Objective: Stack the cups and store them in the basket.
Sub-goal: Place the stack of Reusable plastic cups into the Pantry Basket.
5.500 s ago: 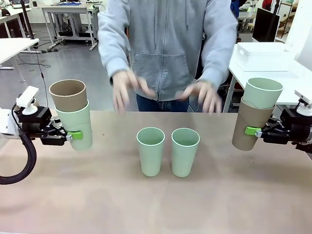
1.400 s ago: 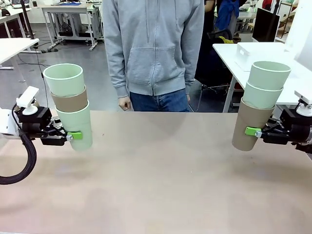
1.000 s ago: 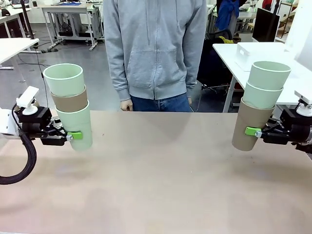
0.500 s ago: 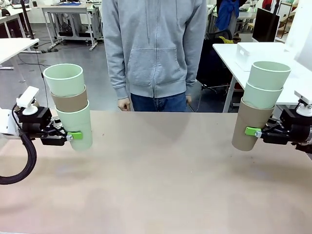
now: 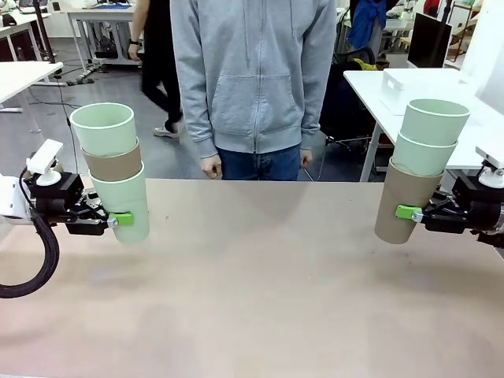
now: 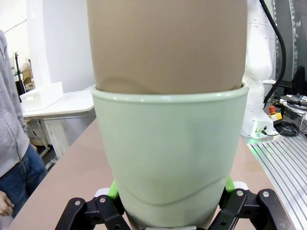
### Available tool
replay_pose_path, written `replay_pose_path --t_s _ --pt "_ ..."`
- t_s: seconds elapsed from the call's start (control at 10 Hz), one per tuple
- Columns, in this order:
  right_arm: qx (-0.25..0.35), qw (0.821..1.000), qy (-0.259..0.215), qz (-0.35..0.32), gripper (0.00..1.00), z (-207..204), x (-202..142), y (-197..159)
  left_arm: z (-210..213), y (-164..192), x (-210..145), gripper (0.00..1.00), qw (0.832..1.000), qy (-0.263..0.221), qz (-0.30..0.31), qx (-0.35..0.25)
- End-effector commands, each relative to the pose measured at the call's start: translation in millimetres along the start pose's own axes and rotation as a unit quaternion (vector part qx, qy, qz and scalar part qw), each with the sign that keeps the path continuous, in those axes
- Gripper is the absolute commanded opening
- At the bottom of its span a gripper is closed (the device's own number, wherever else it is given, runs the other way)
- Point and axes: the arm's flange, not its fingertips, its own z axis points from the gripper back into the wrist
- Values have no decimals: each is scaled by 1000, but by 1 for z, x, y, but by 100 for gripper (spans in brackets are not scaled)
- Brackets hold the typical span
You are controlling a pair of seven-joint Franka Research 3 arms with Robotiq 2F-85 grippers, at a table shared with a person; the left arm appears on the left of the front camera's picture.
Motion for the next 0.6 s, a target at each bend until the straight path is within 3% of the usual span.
replay_pose_path --t_s 0.0,0.5 --pt "0 1000 -1 5 86 0 4 1 -1 0 4 85 1000 -4 -4 -3" --pt "0 1000 -1 5 86 0 4 1 -1 0 4 85 1000 -4 -4 -3"
